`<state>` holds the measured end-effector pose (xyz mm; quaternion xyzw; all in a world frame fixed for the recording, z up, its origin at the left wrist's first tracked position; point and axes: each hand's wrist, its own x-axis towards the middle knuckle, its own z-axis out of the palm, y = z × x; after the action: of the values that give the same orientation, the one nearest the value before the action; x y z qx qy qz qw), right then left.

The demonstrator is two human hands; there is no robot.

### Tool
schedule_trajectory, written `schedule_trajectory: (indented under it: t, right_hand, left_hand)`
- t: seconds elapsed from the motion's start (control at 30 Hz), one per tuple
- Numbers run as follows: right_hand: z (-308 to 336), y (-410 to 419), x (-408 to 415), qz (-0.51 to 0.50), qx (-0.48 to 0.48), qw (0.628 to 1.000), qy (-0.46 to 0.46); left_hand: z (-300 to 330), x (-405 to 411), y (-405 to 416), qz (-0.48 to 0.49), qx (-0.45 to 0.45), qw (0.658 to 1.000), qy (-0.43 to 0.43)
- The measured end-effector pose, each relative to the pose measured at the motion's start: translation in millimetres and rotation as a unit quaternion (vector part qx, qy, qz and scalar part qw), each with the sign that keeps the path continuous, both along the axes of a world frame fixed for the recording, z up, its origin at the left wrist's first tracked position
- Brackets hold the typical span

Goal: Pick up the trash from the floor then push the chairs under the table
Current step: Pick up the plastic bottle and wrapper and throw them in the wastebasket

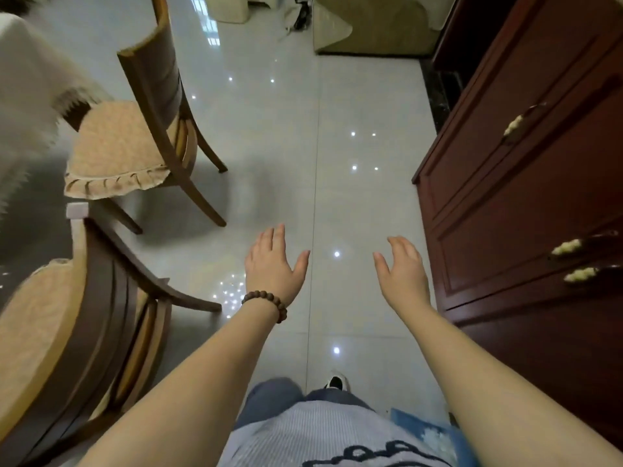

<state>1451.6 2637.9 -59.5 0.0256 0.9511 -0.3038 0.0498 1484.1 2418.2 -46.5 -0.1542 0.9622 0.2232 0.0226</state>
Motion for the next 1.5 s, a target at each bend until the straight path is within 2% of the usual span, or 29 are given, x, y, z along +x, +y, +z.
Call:
schedule_trajectory:
  t: [0.17, 0.4, 0.53, 0.7, 1.0, 1.23, 1.37, 1.5]
  right_hand:
    - [1.0, -4.9, -107.9, 0.021, -0.004, 1.0, 0.007]
    - [-26.2, -42.9, -287.5, 0.05, -0.01, 0.999, 0.001]
    - [-29.4, -92.8, -418.2, 0.091, 0.007, 0.996, -0.01]
    - [-4.2, -167.9, -565.8, 0.153, 0.021, 0.988, -0.004]
    - [2.6, -268.8, -783.8, 0.214, 0.008, 0.977, 0.004]
    - [-11.5, -364.8, -1001.1, 0.293, 0.008, 0.956, 0.022]
    - [-3.5, -432.7, -1124.1, 0.363, 0.015, 0.931, 0.03]
    - [7.8, -507.4, -1208.8, 0.42, 0.024, 0.906, 0.042]
  left_hand:
    - [2.3, -99.2, 0.7, 0.02, 0.009, 1.0, -0.008]
    - [-26.5, -270.1, -36.7, 0.053, 0.007, 0.999, -0.002]
    - [-30.7, -389.6, -81.2, 0.084, 0.015, 0.996, -0.012]
    - [-8.0, -523.0, -144.2, 0.13, 0.011, 0.991, 0.003]
    - [2.5, -704.7, -237.0, 0.201, 0.01, 0.979, 0.017]
    - [-19.9, -872.4, -319.8, 0.302, 0.005, 0.953, 0.011]
    - [-13.3, -967.8, -370.1, 0.375, 0.007, 0.927, 0.012]
    - [-1.0, -1027.4, -418.0, 0.442, 0.0, 0.897, 0.006]
